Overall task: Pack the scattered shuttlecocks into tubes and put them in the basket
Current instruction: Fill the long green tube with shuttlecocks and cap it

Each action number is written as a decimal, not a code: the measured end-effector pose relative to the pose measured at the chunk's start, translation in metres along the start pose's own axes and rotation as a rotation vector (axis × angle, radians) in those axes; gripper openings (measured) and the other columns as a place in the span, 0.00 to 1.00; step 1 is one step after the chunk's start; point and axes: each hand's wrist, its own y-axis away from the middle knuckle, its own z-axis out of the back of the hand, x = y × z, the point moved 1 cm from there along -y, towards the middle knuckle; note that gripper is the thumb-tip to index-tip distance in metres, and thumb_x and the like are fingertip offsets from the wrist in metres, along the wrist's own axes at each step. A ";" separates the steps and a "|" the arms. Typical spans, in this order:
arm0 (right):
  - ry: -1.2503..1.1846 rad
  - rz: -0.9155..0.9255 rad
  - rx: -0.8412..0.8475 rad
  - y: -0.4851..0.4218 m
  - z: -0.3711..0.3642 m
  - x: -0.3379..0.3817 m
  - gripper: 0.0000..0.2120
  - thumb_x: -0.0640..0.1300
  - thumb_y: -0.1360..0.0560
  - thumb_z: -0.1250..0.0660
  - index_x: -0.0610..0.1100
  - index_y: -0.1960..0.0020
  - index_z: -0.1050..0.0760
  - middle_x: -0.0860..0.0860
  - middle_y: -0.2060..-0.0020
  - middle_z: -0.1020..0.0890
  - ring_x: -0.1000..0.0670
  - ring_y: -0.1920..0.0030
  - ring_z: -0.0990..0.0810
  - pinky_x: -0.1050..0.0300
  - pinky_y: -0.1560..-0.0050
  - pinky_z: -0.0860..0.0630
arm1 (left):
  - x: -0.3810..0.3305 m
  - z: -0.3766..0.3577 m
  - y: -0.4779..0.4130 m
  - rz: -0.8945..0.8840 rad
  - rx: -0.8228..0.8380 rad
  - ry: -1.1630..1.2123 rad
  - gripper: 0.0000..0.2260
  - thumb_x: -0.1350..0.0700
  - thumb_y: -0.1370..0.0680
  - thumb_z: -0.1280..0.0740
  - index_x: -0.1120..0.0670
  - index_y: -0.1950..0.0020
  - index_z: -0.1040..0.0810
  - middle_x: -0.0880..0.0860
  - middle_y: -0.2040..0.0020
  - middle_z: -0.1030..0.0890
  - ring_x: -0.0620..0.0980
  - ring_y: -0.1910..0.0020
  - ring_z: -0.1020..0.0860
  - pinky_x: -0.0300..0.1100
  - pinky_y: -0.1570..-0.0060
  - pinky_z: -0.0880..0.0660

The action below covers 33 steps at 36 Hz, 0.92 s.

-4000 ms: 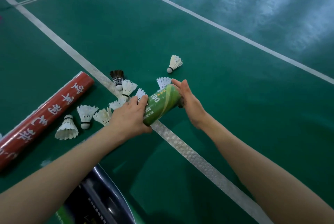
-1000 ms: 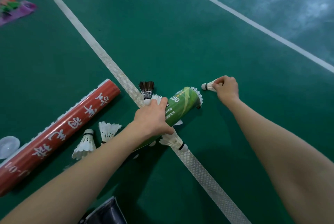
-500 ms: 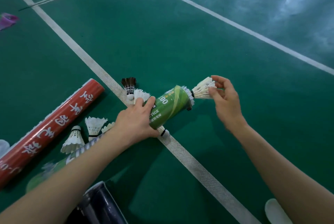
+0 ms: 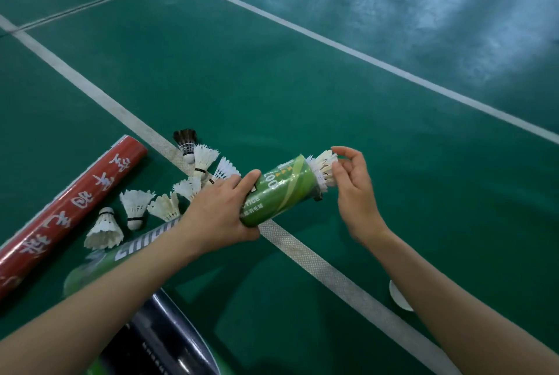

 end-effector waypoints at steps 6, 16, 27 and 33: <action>0.095 0.114 -0.063 0.011 0.010 0.017 0.10 0.38 0.18 0.47 0.49 0.42 0.32 0.54 0.70 0.34 0.57 0.71 0.37 0.60 0.66 0.36 | -0.012 0.002 0.001 -0.053 -0.042 0.036 0.42 0.40 0.35 0.30 0.47 0.26 0.46 0.49 0.43 0.28 0.50 0.46 0.29 0.46 0.48 0.28; 0.120 0.182 -0.139 0.000 0.021 0.043 0.09 0.38 0.19 0.46 0.50 0.44 0.32 0.56 0.72 0.34 0.58 0.72 0.37 0.59 0.65 0.36 | -0.030 0.017 -0.015 -0.087 -0.119 0.048 0.40 0.43 0.37 0.29 0.46 0.29 0.43 0.48 0.48 0.28 0.51 0.51 0.28 0.45 0.56 0.29; 0.065 0.058 -0.039 -0.001 0.015 0.021 0.09 0.41 0.19 0.44 0.54 0.45 0.32 0.40 0.65 0.26 0.53 0.64 0.29 0.57 0.57 0.30 | -0.011 0.007 -0.017 -0.033 -0.078 -0.002 0.41 0.42 0.37 0.29 0.45 0.28 0.43 0.48 0.48 0.28 0.51 0.50 0.28 0.46 0.54 0.28; -0.042 -0.146 -0.288 -0.018 0.016 -0.005 0.08 0.39 0.19 0.47 0.47 0.43 0.34 0.47 0.52 0.22 0.50 0.54 0.23 0.56 0.52 0.26 | 0.024 -0.003 -0.014 0.093 0.017 -0.099 0.42 0.40 0.36 0.29 0.45 0.27 0.46 0.49 0.43 0.28 0.52 0.46 0.28 0.46 0.51 0.28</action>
